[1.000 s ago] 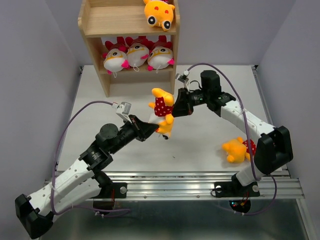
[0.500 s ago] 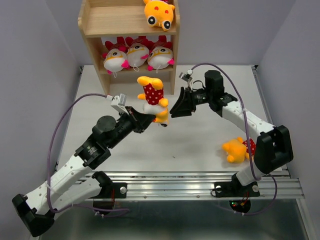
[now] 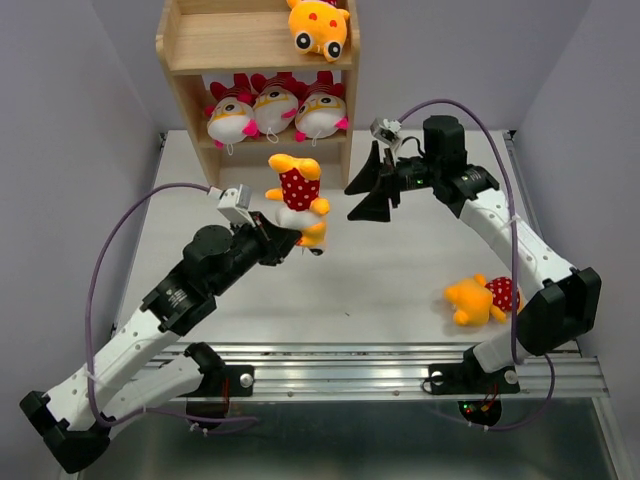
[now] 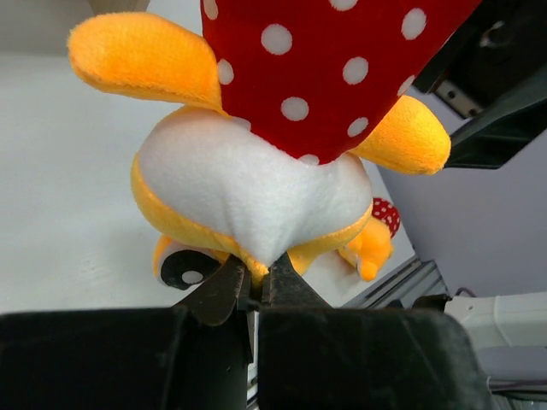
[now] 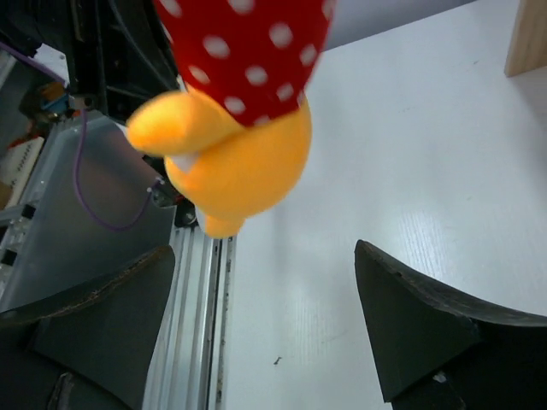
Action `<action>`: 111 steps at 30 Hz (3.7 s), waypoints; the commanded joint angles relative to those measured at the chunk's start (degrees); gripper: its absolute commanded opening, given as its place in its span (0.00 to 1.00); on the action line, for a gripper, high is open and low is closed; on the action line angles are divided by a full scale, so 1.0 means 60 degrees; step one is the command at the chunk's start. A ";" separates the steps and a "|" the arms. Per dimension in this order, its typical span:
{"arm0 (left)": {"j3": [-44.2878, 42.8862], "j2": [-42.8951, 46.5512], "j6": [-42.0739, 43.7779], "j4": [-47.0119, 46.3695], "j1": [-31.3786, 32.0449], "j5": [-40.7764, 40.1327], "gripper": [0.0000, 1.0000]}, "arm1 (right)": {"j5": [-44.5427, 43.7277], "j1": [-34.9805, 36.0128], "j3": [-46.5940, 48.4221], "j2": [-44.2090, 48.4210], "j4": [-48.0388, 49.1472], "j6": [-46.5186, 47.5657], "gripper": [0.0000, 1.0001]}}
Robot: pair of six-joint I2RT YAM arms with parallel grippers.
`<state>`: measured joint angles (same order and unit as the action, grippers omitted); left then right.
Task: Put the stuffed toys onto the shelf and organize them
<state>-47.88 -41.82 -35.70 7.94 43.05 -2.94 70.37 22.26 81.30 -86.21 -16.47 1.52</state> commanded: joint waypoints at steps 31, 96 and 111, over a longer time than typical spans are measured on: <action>0.0214 -0.0677 0.0048 -0.2012 0.0076 0.1765 0.55 | -0.1225 0.0817 -0.0393 -0.0675 0.4770 -0.6501 0.01; -0.5041 -0.2284 0.3634 -0.1734 0.0531 -0.1956 0.00 | -0.1765 -0.2905 -0.1991 0.1595 0.1636 -0.2412 1.00; -0.9626 -0.5653 0.3667 -0.2012 -0.2673 -0.0320 0.00 | -0.2894 -0.2905 -0.2943 0.2562 0.0065 -0.0371 1.00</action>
<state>-98.70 -73.58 -12.53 0.23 32.71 -11.31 55.35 4.93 64.36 -73.19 -14.20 -5.04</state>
